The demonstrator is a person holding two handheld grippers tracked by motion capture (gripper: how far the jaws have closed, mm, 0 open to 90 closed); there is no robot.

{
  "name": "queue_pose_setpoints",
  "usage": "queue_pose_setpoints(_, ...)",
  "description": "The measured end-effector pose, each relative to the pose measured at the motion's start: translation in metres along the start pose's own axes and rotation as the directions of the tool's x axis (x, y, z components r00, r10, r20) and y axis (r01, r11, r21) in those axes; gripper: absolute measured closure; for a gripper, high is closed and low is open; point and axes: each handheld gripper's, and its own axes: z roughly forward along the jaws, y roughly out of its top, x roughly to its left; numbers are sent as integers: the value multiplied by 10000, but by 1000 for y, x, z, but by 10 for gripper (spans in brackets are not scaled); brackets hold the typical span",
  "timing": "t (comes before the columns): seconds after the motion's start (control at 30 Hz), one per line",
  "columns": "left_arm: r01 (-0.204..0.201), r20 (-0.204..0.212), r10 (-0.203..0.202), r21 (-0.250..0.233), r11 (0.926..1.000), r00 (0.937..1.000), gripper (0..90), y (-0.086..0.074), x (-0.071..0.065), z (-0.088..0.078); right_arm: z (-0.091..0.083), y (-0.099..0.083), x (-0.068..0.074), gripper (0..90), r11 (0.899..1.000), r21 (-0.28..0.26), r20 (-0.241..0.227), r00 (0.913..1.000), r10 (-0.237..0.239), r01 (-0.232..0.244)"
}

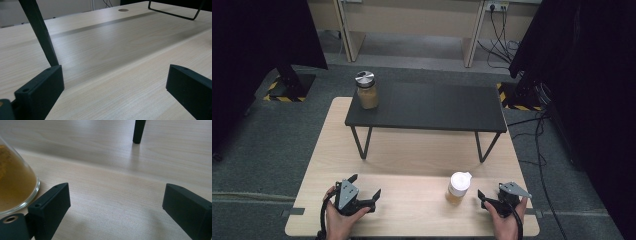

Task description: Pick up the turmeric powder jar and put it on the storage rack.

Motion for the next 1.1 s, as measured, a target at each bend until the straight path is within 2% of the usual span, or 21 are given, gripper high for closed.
queue_pose_setpoints(0.07,23,76,-22,-16,10000,10000,7,0,0,0,-3,-6,-5,56,9992,-387,-246,9997,-35,26)
queue_pose_setpoints(0.2,25,163,-25,9,10000,9999,7,-1,0,1,-8,-10,-12,56,9967,-726,-749,9963,-423,368)
queue_pose_setpoints(0.33,73,258,-74,44,10000,9996,6,-2,-1,2,-20,-13,-12,55,9888,-1132,-1272,9856,-1114,972)
queue_pose_setpoints(0.4,32,274,-34,71,10000,9996,6,-2,-2,3,-28,-16,-10,55,9861,-1261,-1396,9822,-1257,1083)
queue_pose_setpoints(0.63,-42,215,41,48,10000,9998,6,-2,-4,2,-57,-26,5,53,9758,-1599,-1593,9716,-1748,1494)
queue_pose_setpoints(0.7,-36,184,35,31,10000,9998,6,-3,-4,2,-59,-26,7,52,9745,-1627,-1608,9703,-1807,1545)
queue_pose_setpoints(0.8,-54,146,53,49,10000,9999,6,-3,-5,1,-66,-29,16,49,9721,-1703,-1841,9640,-1920,1611)
queue_pose_setpoints(0.97,-65,181,63,89,9999,9998,6,-4,-6,2,-62,-26,32,48,9618,-1942,-2085,9499,-2329,1931)
queue_pose_setpoints(1.1,-94,240,92,89,9999,9997,6,-4,-7,2,-52,-22,40,49,9582,-2016,-2183,9443,-2461,2031)
